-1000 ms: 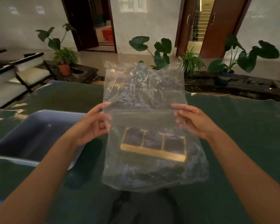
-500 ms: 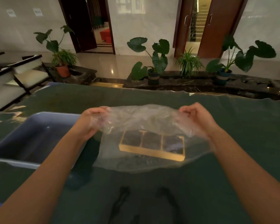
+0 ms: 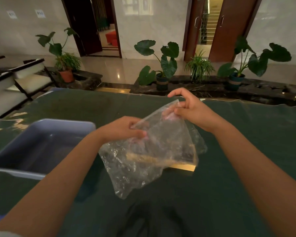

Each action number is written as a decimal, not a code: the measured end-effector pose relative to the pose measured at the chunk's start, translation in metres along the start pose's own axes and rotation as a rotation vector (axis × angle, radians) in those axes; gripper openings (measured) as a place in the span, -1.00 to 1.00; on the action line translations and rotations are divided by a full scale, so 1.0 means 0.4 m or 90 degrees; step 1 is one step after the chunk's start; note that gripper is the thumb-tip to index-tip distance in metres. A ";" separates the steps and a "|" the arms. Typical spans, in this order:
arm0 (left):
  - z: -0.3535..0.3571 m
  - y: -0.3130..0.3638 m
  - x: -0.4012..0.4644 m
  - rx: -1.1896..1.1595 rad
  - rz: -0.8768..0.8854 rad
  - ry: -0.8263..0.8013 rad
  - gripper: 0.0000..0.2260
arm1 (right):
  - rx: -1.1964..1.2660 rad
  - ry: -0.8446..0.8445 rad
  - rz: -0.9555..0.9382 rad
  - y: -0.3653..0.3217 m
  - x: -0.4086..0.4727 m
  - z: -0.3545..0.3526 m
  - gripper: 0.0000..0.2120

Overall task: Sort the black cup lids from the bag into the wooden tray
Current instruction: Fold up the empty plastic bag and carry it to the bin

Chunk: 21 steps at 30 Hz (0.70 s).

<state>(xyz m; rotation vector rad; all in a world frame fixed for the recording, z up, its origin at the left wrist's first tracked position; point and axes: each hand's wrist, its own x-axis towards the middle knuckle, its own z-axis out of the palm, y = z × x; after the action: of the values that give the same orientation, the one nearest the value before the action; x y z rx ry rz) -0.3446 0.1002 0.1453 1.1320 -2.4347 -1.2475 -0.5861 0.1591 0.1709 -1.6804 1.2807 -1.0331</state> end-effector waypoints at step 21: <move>0.135 -0.068 -0.016 -0.609 -0.100 0.248 -0.89 | 0.499 0.044 0.380 0.147 -0.083 0.125 -0.15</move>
<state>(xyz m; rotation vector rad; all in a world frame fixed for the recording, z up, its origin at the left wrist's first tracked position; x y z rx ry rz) -0.3507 0.1284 0.0917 1.0975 -1.2113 -1.7256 -0.5660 0.1850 0.0934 -0.6232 1.1008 -1.0251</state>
